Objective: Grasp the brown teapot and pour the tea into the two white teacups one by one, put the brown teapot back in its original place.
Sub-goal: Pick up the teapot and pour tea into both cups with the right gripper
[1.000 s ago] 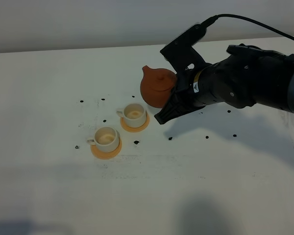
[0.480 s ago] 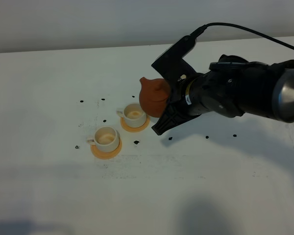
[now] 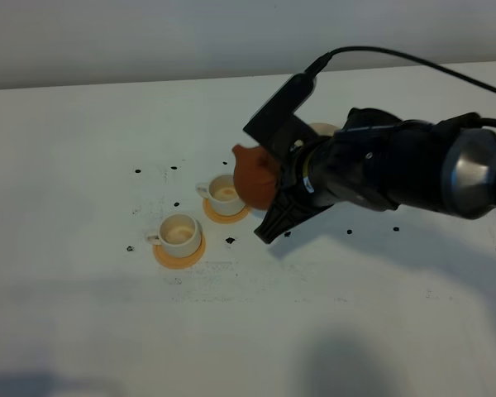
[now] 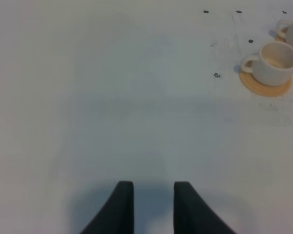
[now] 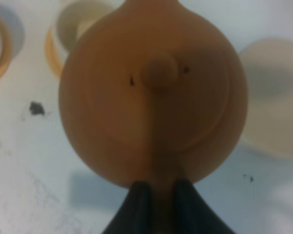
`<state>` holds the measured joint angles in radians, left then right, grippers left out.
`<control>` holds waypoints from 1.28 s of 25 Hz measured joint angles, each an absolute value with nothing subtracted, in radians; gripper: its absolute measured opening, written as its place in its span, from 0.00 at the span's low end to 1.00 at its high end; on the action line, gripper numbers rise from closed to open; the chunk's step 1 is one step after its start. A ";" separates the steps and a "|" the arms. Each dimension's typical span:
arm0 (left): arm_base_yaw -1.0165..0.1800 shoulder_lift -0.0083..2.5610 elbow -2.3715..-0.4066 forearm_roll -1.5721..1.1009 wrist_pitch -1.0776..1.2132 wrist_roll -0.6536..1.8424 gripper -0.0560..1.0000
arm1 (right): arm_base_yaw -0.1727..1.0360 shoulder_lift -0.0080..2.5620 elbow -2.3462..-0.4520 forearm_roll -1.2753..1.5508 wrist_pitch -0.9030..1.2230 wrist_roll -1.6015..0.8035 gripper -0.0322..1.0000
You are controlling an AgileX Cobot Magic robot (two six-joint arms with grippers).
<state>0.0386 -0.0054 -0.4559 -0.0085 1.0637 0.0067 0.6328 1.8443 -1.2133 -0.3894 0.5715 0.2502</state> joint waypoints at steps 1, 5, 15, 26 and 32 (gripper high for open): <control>0.039 -0.005 -0.456 -0.008 1.064 0.007 0.26 | 0.637 1.847 -1.213 -0.393 0.577 0.250 0.12; 0.039 -0.005 -0.456 -0.008 1.064 0.008 0.26 | 0.654 1.859 -1.213 -0.407 0.586 0.252 0.12; 0.039 -0.005 -0.456 -0.008 1.064 0.007 0.26 | 0.674 1.875 -1.213 -0.509 0.637 0.253 0.12; 0.039 -0.005 -0.456 -0.008 1.064 0.007 0.26 | 0.688 1.883 -1.213 -0.608 0.635 0.253 0.12; 0.039 -0.005 -0.456 -0.008 1.064 0.007 0.26 | 0.692 1.894 -1.213 -0.643 0.621 0.253 0.12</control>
